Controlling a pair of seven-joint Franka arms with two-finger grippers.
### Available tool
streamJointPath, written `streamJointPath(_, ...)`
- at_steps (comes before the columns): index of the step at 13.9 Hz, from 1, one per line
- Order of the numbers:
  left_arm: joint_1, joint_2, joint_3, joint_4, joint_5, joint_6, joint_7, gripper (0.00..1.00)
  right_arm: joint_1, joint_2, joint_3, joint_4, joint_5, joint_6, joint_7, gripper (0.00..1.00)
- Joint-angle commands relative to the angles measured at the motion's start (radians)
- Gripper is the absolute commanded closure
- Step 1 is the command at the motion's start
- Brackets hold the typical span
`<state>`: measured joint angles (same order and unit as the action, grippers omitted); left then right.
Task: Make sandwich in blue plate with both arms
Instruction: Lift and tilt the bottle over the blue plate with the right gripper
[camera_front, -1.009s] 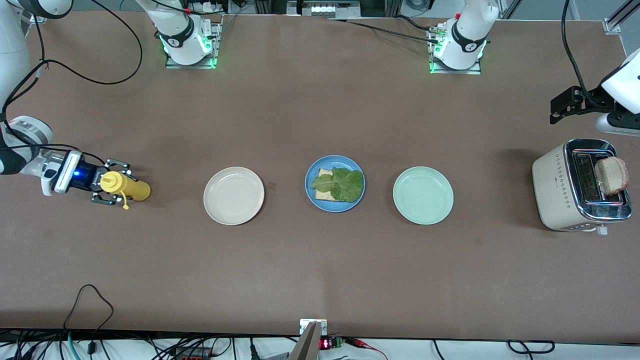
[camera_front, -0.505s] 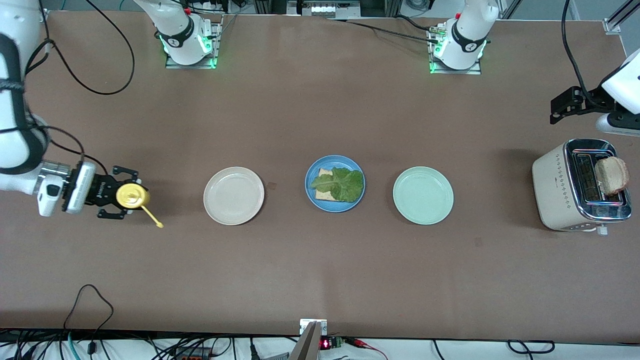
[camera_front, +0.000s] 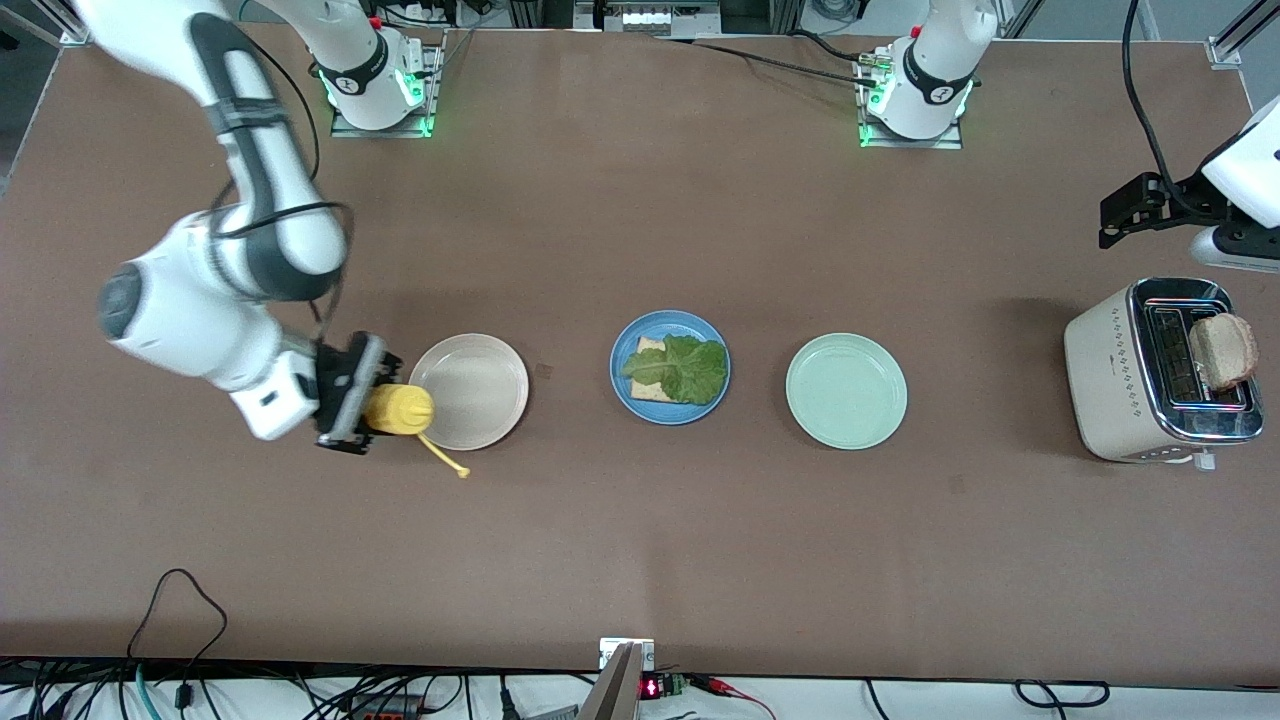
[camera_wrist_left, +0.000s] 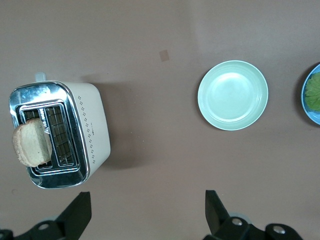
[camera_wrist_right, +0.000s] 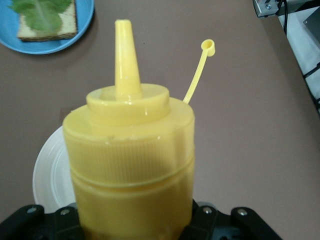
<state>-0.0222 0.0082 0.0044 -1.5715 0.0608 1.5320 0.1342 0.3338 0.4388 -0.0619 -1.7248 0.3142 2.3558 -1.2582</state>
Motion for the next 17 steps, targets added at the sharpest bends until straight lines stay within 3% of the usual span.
streamJointPath(1,0.005,0.006,-0.007,0.018,-0.007,-0.035,0.007,0.0,0.138,0.041,-0.019,0.043,-0.266,0.075,0.245,1.0)
streamJointPath(2,0.007,0.006,-0.004,0.018,-0.004,-0.035,0.007,0.0,0.184,0.066,-0.019,0.063,-0.362,0.074,0.338,1.0)
streamJointPath(5,0.028,0.01,0.006,0.018,-0.004,-0.032,-0.004,0.0,0.29,0.147,-0.032,0.146,-0.489,0.062,0.456,1.0)
streamJointPath(10,0.082,0.029,0.006,0.021,-0.006,-0.033,-0.004,0.0,0.542,0.305,-0.257,0.298,-0.592,0.021,0.454,1.0)
streamJointPath(14,0.082,0.09,0.003,0.034,0.048,-0.104,-0.007,0.0,0.671,0.36,-0.318,0.312,-0.861,0.01,0.454,1.0)
streamJointPath(17,0.082,0.091,0.006,0.045,0.056,-0.104,-0.004,0.0,0.721,0.4,-0.354,0.312,-0.874,0.007,0.451,1.0)
